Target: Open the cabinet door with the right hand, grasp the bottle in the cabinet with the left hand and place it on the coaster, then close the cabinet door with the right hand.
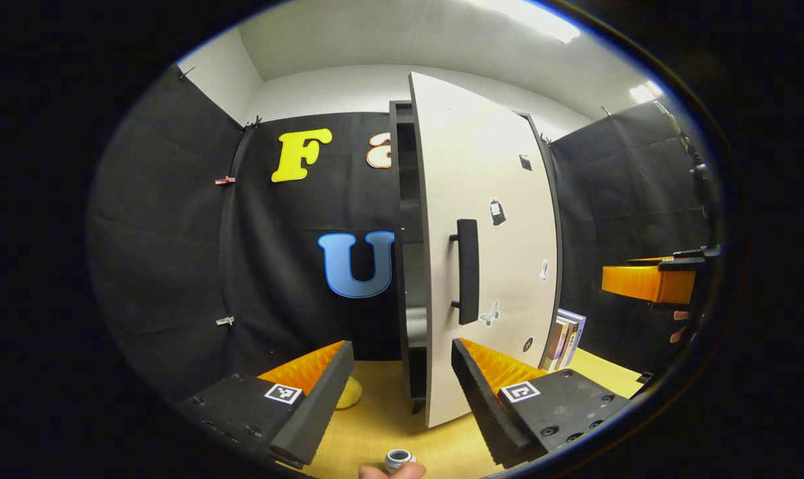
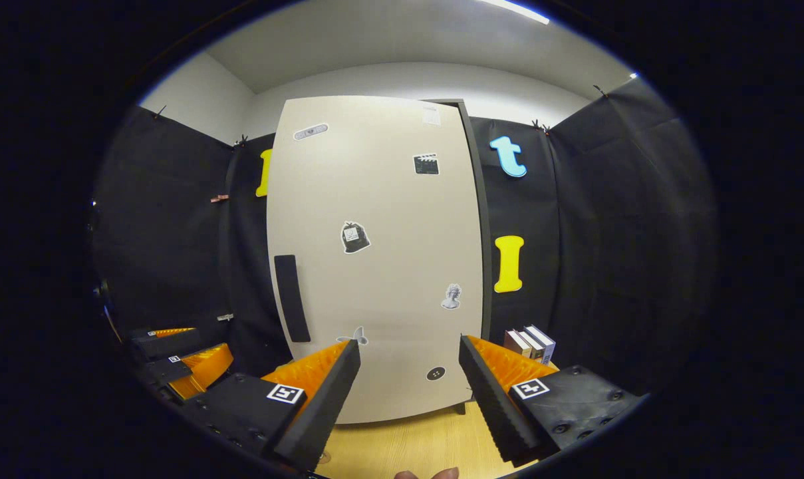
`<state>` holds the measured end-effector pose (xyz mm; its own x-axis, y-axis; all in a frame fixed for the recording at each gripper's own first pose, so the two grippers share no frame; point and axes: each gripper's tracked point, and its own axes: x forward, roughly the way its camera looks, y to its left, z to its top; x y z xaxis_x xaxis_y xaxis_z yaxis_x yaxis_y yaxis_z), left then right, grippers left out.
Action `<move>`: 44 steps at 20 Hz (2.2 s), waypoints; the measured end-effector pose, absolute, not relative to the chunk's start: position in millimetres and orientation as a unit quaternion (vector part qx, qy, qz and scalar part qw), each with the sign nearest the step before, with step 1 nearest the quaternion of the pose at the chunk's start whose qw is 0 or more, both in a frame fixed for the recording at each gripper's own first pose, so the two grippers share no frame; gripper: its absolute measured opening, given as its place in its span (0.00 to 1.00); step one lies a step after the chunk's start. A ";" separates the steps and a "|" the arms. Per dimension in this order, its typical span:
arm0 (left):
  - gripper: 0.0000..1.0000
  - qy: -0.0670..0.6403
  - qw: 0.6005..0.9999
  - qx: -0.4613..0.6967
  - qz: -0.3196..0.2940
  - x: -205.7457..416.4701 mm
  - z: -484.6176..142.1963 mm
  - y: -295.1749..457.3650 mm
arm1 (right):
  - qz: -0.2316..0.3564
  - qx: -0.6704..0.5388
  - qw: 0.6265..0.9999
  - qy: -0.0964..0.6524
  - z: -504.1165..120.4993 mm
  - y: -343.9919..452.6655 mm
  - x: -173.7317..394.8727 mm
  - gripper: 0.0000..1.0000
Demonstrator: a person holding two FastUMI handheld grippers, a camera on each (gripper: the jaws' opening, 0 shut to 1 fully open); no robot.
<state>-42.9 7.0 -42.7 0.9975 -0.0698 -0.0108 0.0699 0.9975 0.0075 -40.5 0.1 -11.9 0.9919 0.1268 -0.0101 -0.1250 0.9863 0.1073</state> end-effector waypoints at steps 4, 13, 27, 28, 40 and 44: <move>0.93 0.000 0.999 0.002 -0.036 -46.3 -37.8 1.7 | 0.061 0.045 0.997 0.005 -12.7 -4.3 -44.4 0.97; 0.93 0.006 0.999 -0.013 -0.036 -49.5 -36.3 -5.1 | 0.056 0.029 0.998 0.002 -18.0 -10.0 -52.2 0.97; 0.93 -0.002 1.000 -0.005 -0.020 -51.8 -29.0 -6.8 | 0.017 -0.010 1.000 -0.011 -19.8 -26.5 -63.0 0.99; 0.93 -0.001 1.000 -0.006 -0.020 -52.1 -29.7 -6.3 | 0.016 -0.009 1.000 -0.011 -19.7 -27.6 -63.5 0.98; 0.93 0.000 1.000 -0.008 -0.016 -46.6 -32.9 -13.0 | 0.011 0.001 1.000 -0.009 -18.1 -37.7 -60.9 0.98; 0.93 0.000 1.000 -0.010 -0.016 -45.2 -33.2 -18.1 | 0.014 0.004 1.000 -0.011 -16.3 -41.9 -58.6 0.98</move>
<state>-45.2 -18.1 -33.2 0.9995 -0.0316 0.0008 0.0316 0.9993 -0.0195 -58.6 -41.9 -16.3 0.9994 0.0281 0.0218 -0.0283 0.9996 0.0069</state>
